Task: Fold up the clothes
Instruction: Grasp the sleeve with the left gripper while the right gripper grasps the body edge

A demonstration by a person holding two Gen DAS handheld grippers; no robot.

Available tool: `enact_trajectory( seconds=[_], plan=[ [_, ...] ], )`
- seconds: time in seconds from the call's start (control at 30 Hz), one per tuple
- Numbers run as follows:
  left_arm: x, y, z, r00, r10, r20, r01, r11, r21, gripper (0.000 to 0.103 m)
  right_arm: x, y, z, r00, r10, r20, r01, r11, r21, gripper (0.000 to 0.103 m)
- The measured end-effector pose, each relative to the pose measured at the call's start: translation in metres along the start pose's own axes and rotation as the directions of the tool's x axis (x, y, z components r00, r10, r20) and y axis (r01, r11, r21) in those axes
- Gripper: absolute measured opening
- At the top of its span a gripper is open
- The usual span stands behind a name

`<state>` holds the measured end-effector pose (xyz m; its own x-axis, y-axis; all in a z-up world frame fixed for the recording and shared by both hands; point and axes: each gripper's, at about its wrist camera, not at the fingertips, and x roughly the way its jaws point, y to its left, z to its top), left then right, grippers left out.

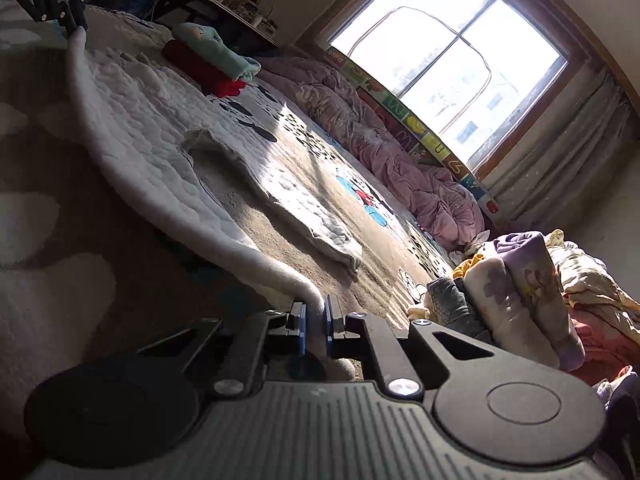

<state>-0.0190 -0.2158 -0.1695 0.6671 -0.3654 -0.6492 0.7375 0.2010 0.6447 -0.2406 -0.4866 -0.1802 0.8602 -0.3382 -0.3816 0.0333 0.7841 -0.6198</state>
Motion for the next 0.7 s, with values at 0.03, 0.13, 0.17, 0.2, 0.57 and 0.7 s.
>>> enact_trajectory(
  seconds=[0.03,0.13,0.17,0.2,0.57,0.7],
  plan=[
    [0.004,0.006,0.002,1.0,0.015,-0.013,-0.016,1.0,-0.019,0.007,0.006,-0.007,0.006,1.0,-0.004,-0.005,0.004,1.0,-0.005,0.009],
    [0.015,0.025,0.008,0.997,0.06,-0.052,-0.063,0.995,-0.076,0.003,0.028,-0.028,0.024,1.0,-0.013,-0.018,0.013,1.0,-0.001,0.009],
    [0.019,0.032,0.01,0.995,0.074,-0.065,-0.08,0.992,-0.094,0.001,0.036,-0.035,0.03,1.0,-0.013,-0.024,0.014,1.0,0.002,0.009],
    [0.022,0.038,0.011,0.993,0.088,-0.079,-0.096,0.989,-0.112,0.001,0.045,-0.042,0.035,0.999,-0.007,-0.033,0.007,1.0,0.002,0.009],
    [0.008,0.078,0.002,0.994,-0.085,0.076,0.104,0.947,-0.303,0.012,0.114,-0.069,0.07,0.989,0.107,-0.1,-0.103,0.994,0.044,0.009],
    [-0.005,0.066,-0.006,0.972,-0.187,0.141,0.22,0.936,-0.275,0.066,0.115,-0.07,0.063,0.988,0.108,-0.108,-0.104,0.994,0.045,0.009]
  ],
)
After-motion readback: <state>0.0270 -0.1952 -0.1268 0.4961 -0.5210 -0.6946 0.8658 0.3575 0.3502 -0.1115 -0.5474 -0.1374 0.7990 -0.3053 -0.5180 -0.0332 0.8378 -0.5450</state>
